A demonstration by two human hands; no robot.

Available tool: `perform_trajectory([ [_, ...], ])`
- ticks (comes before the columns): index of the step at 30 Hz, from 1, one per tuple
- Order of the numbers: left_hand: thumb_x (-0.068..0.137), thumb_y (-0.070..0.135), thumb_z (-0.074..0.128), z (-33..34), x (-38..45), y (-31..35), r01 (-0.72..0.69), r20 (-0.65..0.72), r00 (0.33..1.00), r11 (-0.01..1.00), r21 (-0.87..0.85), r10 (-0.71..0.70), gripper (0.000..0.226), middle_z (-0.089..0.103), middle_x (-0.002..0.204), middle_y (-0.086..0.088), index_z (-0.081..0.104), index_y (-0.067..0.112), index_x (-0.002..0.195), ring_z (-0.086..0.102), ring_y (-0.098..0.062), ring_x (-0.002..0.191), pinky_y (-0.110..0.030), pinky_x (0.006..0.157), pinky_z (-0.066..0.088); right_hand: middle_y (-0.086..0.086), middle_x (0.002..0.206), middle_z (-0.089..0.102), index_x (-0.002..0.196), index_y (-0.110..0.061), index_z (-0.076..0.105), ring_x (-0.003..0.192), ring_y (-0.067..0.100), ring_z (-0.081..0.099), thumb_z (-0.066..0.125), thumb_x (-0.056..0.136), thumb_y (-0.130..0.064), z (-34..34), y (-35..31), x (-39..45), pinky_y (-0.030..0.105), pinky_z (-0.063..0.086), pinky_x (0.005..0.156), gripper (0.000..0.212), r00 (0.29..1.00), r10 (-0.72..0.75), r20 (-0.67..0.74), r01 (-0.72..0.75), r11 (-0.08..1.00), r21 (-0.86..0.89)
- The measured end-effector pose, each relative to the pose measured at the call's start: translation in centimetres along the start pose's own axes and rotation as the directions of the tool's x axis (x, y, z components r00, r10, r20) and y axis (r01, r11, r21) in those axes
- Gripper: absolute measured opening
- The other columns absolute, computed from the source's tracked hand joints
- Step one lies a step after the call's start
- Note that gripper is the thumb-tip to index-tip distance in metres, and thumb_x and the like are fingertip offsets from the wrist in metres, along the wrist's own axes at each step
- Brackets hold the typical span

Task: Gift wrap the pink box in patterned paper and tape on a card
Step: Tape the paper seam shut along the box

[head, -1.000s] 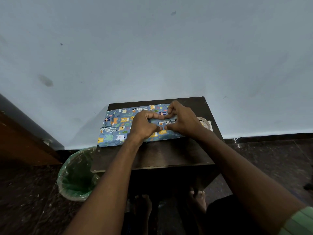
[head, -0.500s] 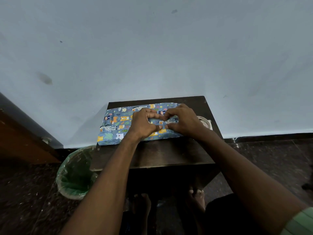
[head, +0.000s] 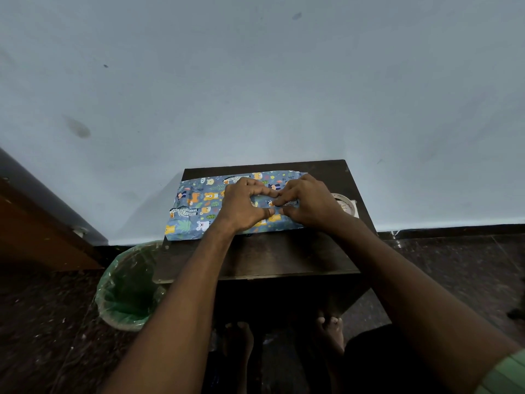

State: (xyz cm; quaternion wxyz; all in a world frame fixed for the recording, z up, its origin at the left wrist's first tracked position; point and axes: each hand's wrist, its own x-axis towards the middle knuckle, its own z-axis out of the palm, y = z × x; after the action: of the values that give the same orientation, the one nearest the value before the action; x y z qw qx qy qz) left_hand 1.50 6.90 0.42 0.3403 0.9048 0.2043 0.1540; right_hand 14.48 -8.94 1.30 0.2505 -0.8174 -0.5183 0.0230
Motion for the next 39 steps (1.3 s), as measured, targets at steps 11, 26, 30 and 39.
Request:
perform_trajectory([
  [11, 0.086, 0.037, 0.086, 0.3, -0.5, -0.9, -0.188, -0.050, 0.979, 0.970, 0.156, 0.198, 0.038, 0.060, 0.120, 0.003, 0.078, 0.036, 0.123, 0.054, -0.019, 0.120, -0.032, 0.103, 0.034, -0.008, 0.119, 0.074, 0.106, -0.033, 0.083, 0.114, 0.022, 0.057, 0.081, 0.086, -0.025, -0.3, -0.5, -0.3, 0.039, 0.048, 0.095, 0.022, 1.000, 0.016, 0.021, -0.016, 0.999, 0.032],
  [26, 0.091, 0.044, 0.080, 0.3, -0.2, -0.8, -0.133, -0.019, 0.990, 0.966, 0.222, 0.141, 0.054, 0.059, 0.128, 0.002, 0.069, 0.024, 0.139, 0.050, -0.024, 0.125, -0.027, 0.101, 0.033, -0.001, 0.131, 0.058, 0.142, -0.029, 0.063, 0.126, 0.026, 0.048, 0.066, 0.097, -0.030, 0.0, -0.9, -0.5, 0.048, 0.039, 0.107, 0.045, 0.990, 0.025, 0.137, -0.010, 0.994, -0.108],
  [30, 0.092, 0.027, 0.079, 0.2, 0.0, -0.7, -0.096, -0.004, 0.995, 0.973, 0.208, 0.099, 0.048, 0.059, 0.130, 0.002, 0.069, 0.025, 0.139, 0.050, -0.024, 0.127, -0.025, 0.104, 0.032, -0.002, 0.137, 0.052, 0.142, -0.034, 0.062, 0.132, 0.024, 0.044, 0.058, 0.101, -0.030, 0.0, -1.3, -0.7, 0.047, 0.032, 0.113, 0.041, 0.984, 0.013, 0.176, 0.019, 0.984, -0.180],
  [39, 0.087, 0.000, 0.065, 1.0, 0.4, 1.3, 0.032, -0.127, 0.992, 0.993, 0.116, -0.018, 0.049, 0.066, 0.126, -0.003, 0.076, 0.023, 0.129, 0.062, -0.024, 0.117, -0.034, 0.099, 0.052, -0.006, 0.112, 0.078, 0.088, -0.028, 0.084, 0.114, 0.012, 0.068, 0.065, 0.074, 0.004, -2.2, -1.1, -1.4, 0.028, 0.050, 0.101, 0.041, 0.984, 0.159, 0.081, -0.174, 0.959, 0.224],
])
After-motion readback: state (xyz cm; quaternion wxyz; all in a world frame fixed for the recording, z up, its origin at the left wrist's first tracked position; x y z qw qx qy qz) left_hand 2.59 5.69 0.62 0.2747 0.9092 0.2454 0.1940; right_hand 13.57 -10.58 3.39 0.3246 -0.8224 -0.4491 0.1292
